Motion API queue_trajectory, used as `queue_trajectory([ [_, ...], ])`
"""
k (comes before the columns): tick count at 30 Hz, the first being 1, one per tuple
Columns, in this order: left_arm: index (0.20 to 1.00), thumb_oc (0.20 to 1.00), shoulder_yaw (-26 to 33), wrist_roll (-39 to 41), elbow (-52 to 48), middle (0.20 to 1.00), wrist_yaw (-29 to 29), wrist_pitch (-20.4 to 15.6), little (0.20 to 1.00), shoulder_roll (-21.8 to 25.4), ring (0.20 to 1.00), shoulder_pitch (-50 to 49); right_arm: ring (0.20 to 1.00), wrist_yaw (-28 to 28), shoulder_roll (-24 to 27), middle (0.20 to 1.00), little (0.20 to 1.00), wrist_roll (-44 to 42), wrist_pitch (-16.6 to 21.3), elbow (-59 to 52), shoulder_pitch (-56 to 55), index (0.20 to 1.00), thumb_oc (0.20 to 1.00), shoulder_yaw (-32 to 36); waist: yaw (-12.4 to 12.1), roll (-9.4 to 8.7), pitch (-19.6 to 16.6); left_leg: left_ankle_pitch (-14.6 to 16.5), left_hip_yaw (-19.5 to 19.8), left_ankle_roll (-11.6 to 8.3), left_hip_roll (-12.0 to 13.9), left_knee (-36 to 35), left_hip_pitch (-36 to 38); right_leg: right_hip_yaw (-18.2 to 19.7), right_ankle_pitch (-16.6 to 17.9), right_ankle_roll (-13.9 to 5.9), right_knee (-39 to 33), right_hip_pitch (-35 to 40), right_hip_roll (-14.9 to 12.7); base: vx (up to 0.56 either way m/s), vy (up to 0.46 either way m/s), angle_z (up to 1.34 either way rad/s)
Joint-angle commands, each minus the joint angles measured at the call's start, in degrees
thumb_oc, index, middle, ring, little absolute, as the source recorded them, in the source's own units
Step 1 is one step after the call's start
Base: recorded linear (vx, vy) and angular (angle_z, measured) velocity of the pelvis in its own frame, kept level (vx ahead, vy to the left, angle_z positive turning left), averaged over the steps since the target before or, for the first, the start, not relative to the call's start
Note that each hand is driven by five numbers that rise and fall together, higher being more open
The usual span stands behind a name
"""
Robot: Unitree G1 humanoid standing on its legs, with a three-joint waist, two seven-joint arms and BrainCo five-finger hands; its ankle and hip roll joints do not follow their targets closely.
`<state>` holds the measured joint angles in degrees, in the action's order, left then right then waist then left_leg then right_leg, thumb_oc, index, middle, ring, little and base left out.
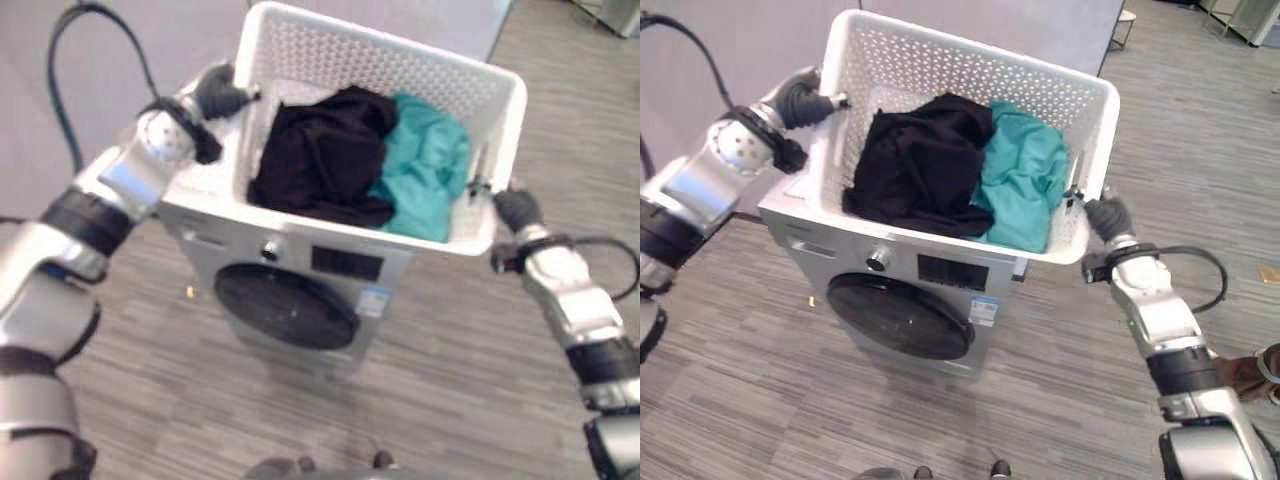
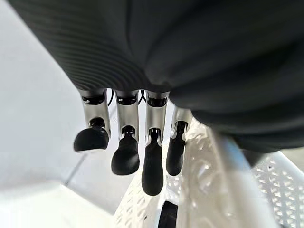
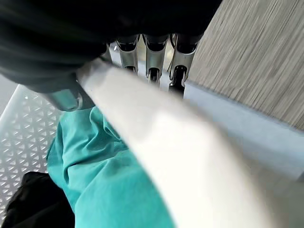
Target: Grab the laundry basket,head to the washer,open it,put in the laundry and shut it.
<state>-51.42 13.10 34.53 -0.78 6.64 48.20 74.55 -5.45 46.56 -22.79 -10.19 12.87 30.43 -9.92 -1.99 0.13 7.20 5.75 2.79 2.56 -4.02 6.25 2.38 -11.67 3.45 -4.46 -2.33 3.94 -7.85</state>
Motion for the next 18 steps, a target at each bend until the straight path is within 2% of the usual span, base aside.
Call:
queue_trajectory([
  [1,0.200,0.200,-2.5,0.8,4.8,0.200,-0.3,-4.4,0.200,-4.9,0.200,12.6,0.200,-0.3,1.5,0.200,0.200,-2.5,4.0,-2.7,8.9,0.200,0.200,-2.0,-1.4,1.30,-3.4,-4.2,-2.1,-2.08,5.5,-5.1,0.3,-0.6,-4.1,-4.61,7.3,-0.9,-2.1,0.04,-0.010,-0.05],
  [11,0.200,0.200,-6.2,-1.2,14.6,0.200,-0.2,-3.9,0.200,-8.7,0.200,16.8,0.200,-1.3,2.1,0.200,0.200,-2.7,3.7,5.2,19.4,0.200,0.200,-8.5,0.3,1.94,-2.6,-4.8,-3.9,-2.65,5.8,-7.3,0.2,-0.6,-3.2,-4.94,5.5,-1.9,-2.1,0.04,0.014,-0.06],
  [18,0.200,0.200,-6.4,-0.4,19.5,0.200,-2.2,-3.9,0.200,-10.0,0.200,19.4,0.200,-2.2,0.9,0.200,0.200,-4.3,4.0,14.1,27.0,0.200,0.200,-13.3,0.6,1.80,-1.9,-3.6,-4.2,-2.41,5.4,-5.7,-0.7,0.3,-3.0,-5.04,5.5,-2.2,-2.5,0.06,0.032,-0.05],
])
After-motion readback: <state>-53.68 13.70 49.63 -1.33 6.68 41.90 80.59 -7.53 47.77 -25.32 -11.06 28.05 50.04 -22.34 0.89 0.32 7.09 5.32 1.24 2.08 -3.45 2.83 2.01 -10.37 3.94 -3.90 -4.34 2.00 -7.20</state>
